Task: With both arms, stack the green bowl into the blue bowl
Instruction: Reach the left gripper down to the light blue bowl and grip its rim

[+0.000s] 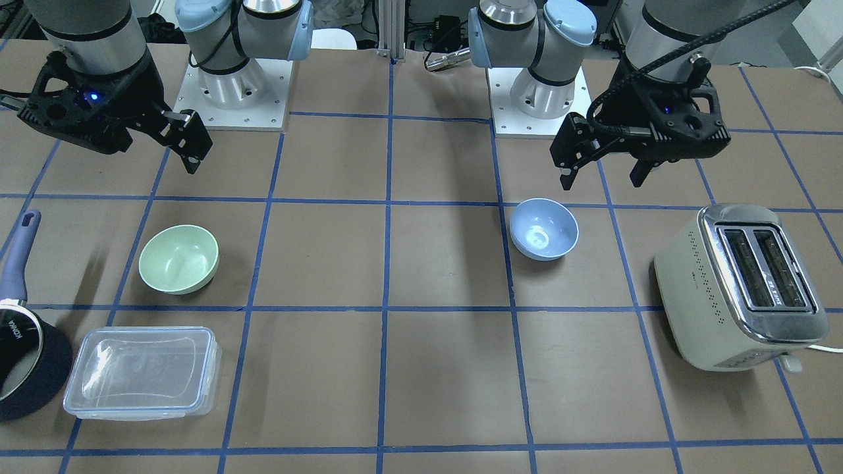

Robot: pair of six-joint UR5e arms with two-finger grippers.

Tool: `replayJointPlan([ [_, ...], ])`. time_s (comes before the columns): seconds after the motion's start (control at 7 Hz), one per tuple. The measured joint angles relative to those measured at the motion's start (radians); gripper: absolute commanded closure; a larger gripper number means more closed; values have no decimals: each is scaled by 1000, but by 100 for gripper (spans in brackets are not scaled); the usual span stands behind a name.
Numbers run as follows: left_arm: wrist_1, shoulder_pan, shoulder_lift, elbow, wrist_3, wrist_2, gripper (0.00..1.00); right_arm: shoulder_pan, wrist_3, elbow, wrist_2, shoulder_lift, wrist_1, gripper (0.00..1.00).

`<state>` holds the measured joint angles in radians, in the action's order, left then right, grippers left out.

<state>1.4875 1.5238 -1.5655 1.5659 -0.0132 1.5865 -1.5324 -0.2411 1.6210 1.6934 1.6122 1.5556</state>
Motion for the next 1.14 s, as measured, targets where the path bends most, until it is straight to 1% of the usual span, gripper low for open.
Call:
replayJointPlan([
  [0.14,-9,-1,-9,31,5,3,0,0,-1,-1,1,0,2,0],
  [0.29,-46,-3,-21,97,4,8,0,0,-1,-1,2,0,3,0],
  [0.71,-213,1,-5,381,-13,4,0,0,-1,-2,2,0,3,0],
  [0.86,-274,12,-13,457,-32,2,2,0,-1,-3,-2,-1,-1,0],
  [1.14,-367,59,-43,540,-72,6,2,2,1,-4,1,-5,0,0],
])
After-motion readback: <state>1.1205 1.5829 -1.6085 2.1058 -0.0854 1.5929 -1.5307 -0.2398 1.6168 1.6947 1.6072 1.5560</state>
